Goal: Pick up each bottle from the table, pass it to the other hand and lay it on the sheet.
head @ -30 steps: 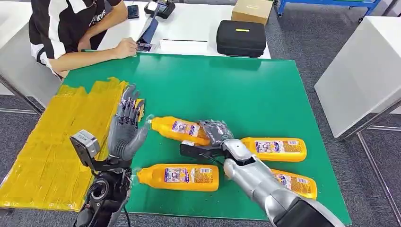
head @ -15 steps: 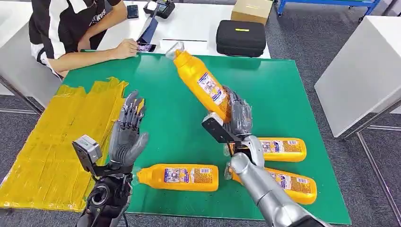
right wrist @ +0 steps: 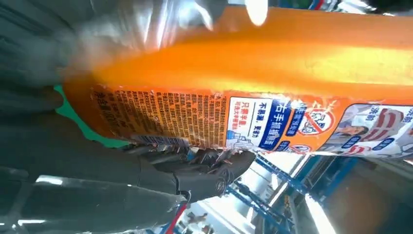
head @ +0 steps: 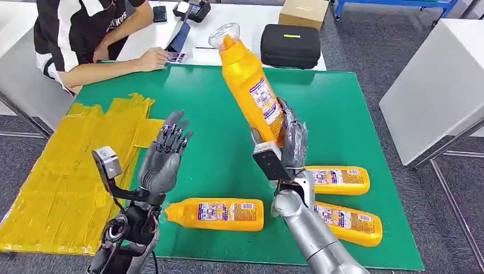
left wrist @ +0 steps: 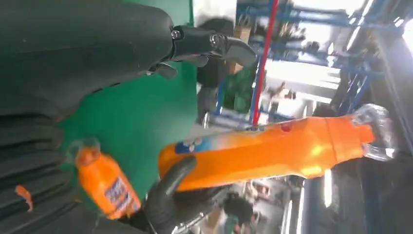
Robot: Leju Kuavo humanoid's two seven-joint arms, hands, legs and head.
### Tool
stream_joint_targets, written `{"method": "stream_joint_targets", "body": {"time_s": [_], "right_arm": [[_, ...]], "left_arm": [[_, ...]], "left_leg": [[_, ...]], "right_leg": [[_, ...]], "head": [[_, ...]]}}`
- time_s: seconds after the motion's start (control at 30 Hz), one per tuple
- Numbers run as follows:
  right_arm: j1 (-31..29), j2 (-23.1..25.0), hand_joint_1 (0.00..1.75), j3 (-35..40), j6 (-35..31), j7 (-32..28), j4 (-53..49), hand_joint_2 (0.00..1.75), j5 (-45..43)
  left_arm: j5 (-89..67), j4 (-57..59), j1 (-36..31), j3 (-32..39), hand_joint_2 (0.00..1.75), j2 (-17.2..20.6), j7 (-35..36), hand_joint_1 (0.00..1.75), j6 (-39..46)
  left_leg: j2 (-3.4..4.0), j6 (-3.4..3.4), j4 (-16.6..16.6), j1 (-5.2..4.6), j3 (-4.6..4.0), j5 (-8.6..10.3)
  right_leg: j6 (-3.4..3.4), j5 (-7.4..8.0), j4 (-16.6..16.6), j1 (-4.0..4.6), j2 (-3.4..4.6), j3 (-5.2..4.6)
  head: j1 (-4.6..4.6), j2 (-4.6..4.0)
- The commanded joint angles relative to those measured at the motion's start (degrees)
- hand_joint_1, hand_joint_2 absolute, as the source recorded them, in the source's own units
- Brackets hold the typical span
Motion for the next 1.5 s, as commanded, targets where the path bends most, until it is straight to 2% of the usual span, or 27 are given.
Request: {"method": "stream_joint_targets", "body": {"time_s": [0.03, 0.1, 0.13, 0.17, 0.2, 0.23, 0.27, 0.33, 0.47, 0.87, 1.0, 1.07, 1.13, 1.17, 1.27, 1.5], "right_arm": [[0.9, 1.6, 1.75, 8.5, 2.6, -1.6, -0.8, 1.75, -0.7], [0.3, 1.7, 1.75, 9.7, 3.0, -1.2, 0.7, 1.75, -0.7], [0.3, 1.8, 1.75, 9.7, 3.0, -1.2, 0.8, 1.75, -0.7], [0.3, 1.8, 1.75, 9.7, 3.0, -1.2, 0.8, 1.75, -0.7], [0.3, 1.8, 1.75, 9.7, 3.0, -1.2, 0.8, 1.75, -0.7], [0.1, 1.7, 1.75, 9.7, 3.0, -1.2, 0.9, 1.75, -0.7], [-0.1, 1.6, 1.75, 10.1, 2.7, -1.0, 1.5, 1.75, -0.5], [-0.1, 1.6, 1.75, 10.9, 3.7, -0.8, 2.3, 1.75, -0.7], [-0.2, 1.6, 1.75, 13.1, 5.3, -1.1, 3.4, 1.75, 0.0], [-0.2, 1.6, 1.75, 13.1, 5.3, -1.1, 3.4, 1.75, 0.0], [-0.7, 1.4, 1.75, 15.3, 4.8, 0.0, 3.6, 1.75, 3.2], [-0.8, 1.3, 1.75, 16.9, 6.4, 0.5, 3.2, 1.75, 4.2], [-0.8, 1.1, 1.75, 17.9, 7.2, 1.2, 2.8, 1.75, 5.2], [-0.8, 0.8, 1.75, 19.3, 7.7, 2.4, 2.2, 1.75, 7.2], [-0.6, 0.4, 1.75, 20.7, 8.4, 3.9, 1.3, 1.75, 9.0], [-0.7, -0.7, 1.75, 22.4, 12.1, 5.7, 0.6, 1.75, 10.7]], "left_arm": [[6.6, 6.3, -7.1, 1.0, 1.75, 3.0, 2.2, 0.00, -1.7], [6.0, 6.4, -8.1, 0.4, 1.75, 3.2, 1.4, 0.00, -0.5], [6.0, 6.4, -8.3, 0.3, 1.75, 3.1, 1.4, 0.00, -0.4], [6.0, 6.4, -8.3, 0.3, 1.75, 3.1, 1.4, 0.00, -0.4], [6.0, 6.4, -8.3, 0.3, 1.75, 3.1, 1.4, 0.00, -0.4], [6.0, 6.4, -8.2, 0.2, 1.75, 3.1, 1.4, 0.00, -0.3], [3.8, 6.2, -8.3, -0.3, 1.75, 3.3, -0.3, 0.00, 1.9], [1.5, 6.1, -8.6, -1.1, 1.75, 3.5, -1.6, 0.00, 3.8], [-1.1, 6.9, -8.9, -2.0, 1.75, 3.5, -3.6, 0.00, 6.7], [-1.1, 6.9, -8.9, -2.0, 1.75, 3.5, -3.6, 0.00, 6.7], [-2.0, 6.7, -8.7, -1.6, 1.75, 2.8, -4.5, 0.00, 7.6], [-2.6, 6.6, -8.5, -1.3, 1.75, 2.7, -4.2, 0.00, 7.9], [-2.9, 6.8, -8.6, -1.0, 1.75, 2.7, -4.1, 0.00, 7.9], [-3.1, 6.9, -8.5, -0.7, 1.75, 2.6, -4.1, 0.00, 7.9], [-3.3, 6.9, -8.6, -0.4, 1.75, 2.5, -4.0, 0.00, 7.8], [-2.9, 7.2, -9.3, -0.8, 1.75, 2.4, -3.2, 0.00, 7.4]], "left_leg": [[0.00, 0.00, 0.0, 0.03, 0.26, -0.09], [0.03, 0.02, 0.0, 0.04, 0.53, -0.25], [-0.05, 0.01, 0.0, 0.03, 0.23, -0.08], [-0.04, 0.02, 0.0, 0.05, 0.41, -0.19], [-0.03, 0.02, 0.0, 0.03, 0.18, -0.06], [0.00, 0.05, 0.0, 0.04, 0.45, -0.22], [0.02, 0.03, 0.0, 0.03, 0.22, -0.09], [-0.02, 0.05, 0.1, 0.04, 0.47, -0.23], [-0.06, 0.02, 0.0, 0.03, 0.33, -0.13], [-0.06, 0.02, 0.0, 0.01, 0.25, -0.09], [-0.03, 0.03, 0.0, 0.03, 0.41, -0.20], [-0.04, 0.01, 0.0, 0.03, 0.20, -0.08], [-0.03, 0.04, 0.1, 0.03, 0.45, -0.24], [-0.02, 0.02, 0.0, 0.03, 0.18, -0.08], [-0.04, 0.06, 0.1, 0.03, 0.60, -0.33], [-0.11, 0.07, 0.1, 0.03, 0.54, -0.28]], "right_leg": [[-0.28, -0.08, 0.0, 0.05, 0.06, 0.21], [-0.45, -0.21, 0.1, 0.08, 0.13, 0.43], [-0.26, -0.09, 0.0, 0.05, 0.00, 0.19], [-0.38, -0.19, 0.1, 0.08, 0.04, 0.36], [-0.22, -0.07, 0.0, 0.04, 0.01, 0.15], [-0.40, -0.20, 0.1, 0.06, 0.08, 0.40], [-0.24, -0.07, 0.0, 0.04, 0.06, 0.19], [-0.40, -0.21, 0.1, 0.05, 0.07, 0.44], [-0.32, -0.13, 0.0, 0.05, 0.01, 0.31], [-0.25, -0.10, 0.0, 0.02, 0.00, 0.22], [-0.39, -0.18, 0.1, 0.06, 0.06, 0.36], [-0.24, -0.08, 0.0, 0.04, 0.02, 0.17], [-0.41, -0.22, 0.1, 0.06, 0.07, 0.40], [-0.22, -0.07, 0.0, 0.05, 0.03, 0.16], [-0.51, -0.30, 0.1, 0.07, 0.08, 0.54], [-0.49, -0.28, 0.1, 0.06, 0.00, 0.51]], "head": [[-0.02, 0.00], [-0.04, 0.00], [-0.02, 0.00], [-0.02, 0.00], [0.00, 0.00], [-0.02, 0.00], [-0.02, 0.00], [0.02, 0.00], [-0.02, 0.00], [-0.02, 0.00], [-0.02, 0.00], [-0.02, 0.00], [0.00, 0.00], [-0.02, 0.00], [-0.02, 0.00], [0.00, 0.00]]}}
